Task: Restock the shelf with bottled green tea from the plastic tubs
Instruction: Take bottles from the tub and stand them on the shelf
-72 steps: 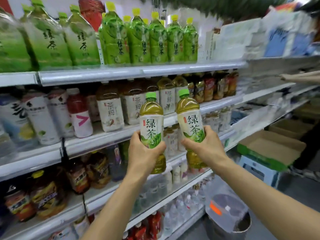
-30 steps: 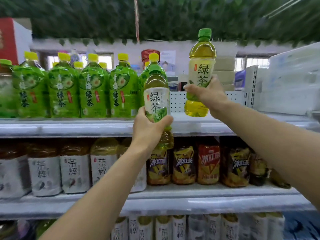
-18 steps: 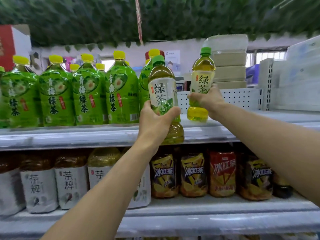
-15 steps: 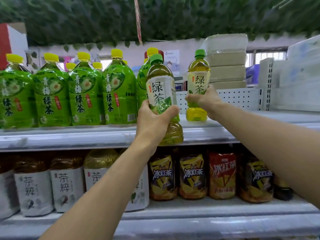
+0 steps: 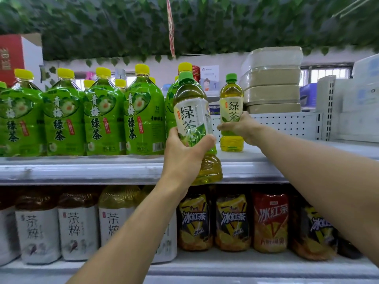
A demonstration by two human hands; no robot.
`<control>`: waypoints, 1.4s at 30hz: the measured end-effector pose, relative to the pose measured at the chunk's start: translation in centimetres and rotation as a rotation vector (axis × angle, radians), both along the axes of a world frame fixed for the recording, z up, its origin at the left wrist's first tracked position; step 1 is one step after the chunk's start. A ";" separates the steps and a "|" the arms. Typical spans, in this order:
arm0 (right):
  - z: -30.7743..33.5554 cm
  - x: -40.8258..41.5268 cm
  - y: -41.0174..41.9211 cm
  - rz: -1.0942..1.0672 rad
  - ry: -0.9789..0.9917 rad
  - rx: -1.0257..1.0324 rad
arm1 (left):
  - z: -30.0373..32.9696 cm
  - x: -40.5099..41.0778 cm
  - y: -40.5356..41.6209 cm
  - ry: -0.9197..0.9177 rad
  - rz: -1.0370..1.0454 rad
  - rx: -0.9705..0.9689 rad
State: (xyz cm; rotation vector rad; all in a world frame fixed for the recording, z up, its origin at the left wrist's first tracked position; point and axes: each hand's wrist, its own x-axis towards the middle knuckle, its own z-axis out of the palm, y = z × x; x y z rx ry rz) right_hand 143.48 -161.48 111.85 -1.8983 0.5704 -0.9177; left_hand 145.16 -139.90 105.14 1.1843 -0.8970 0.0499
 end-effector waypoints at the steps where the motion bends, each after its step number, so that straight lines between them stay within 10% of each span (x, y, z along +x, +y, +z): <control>1: -0.1 0.0 0.0 -0.006 0.015 -0.006 | 0.0 -0.1 0.0 -0.004 0.004 0.004; 6: -0.2 -2.3 3.1 -0.244 -0.162 -0.151 | -0.5 -0.6 0.3 -0.039 0.035 0.008; 12: -0.3 -9.4 12.5 0.326 -0.235 -0.311 | 0.2 -3.2 -2.0 -0.200 0.005 -0.046; 23: 3.9 -12.4 5.1 0.034 -0.542 -0.239 | 4.0 -1.8 -6.2 -0.250 -0.001 0.241; 32: 2.0 -8.9 -0.4 -0.015 -0.316 0.008 | 5.1 -0.1 -11.5 -0.131 0.074 0.552; 42: -1.5 -10.9 -1.1 -0.179 0.075 -0.257 | 4.6 1.8 -12.6 -0.104 0.004 0.568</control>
